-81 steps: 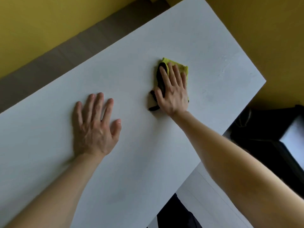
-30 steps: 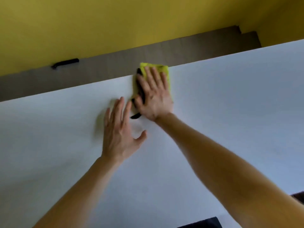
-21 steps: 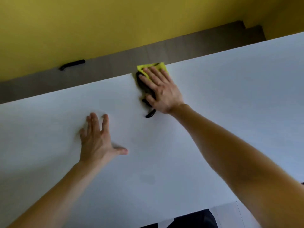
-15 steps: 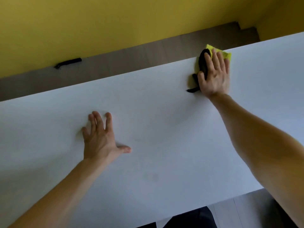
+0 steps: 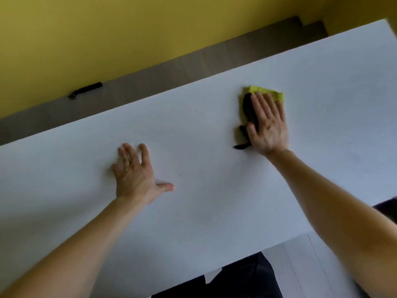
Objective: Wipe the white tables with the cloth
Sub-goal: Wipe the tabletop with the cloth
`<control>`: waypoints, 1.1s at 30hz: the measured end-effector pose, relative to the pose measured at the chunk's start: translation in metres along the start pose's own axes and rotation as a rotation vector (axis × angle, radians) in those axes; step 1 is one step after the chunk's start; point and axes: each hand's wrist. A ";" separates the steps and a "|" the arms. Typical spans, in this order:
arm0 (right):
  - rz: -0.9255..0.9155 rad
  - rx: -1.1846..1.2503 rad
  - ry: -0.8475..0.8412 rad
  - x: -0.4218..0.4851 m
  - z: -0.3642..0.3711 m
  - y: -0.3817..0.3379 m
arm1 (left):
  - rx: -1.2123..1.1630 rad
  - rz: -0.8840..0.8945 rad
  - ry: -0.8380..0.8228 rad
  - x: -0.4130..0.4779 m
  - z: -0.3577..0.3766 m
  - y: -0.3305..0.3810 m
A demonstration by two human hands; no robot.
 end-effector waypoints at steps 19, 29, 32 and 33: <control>0.466 0.009 0.120 -0.124 -0.006 0.029 | 0.110 0.029 -0.002 0.006 -0.001 0.000; -0.175 0.130 0.008 -0.184 0.029 -0.114 | 0.282 0.207 0.005 0.001 -0.016 0.029; 0.094 0.069 0.079 -0.207 0.010 0.002 | 0.356 0.432 0.052 -0.007 -0.031 0.069; 0.230 0.049 0.111 -0.215 0.001 0.041 | 0.356 0.483 0.057 -0.009 -0.034 0.086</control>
Point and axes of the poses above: each hand's wrist, its own x-axis towards the middle knuckle, its own z-axis out of the palm, y = z × x, and after that the axes turned 3 degrees about -x, right-handed
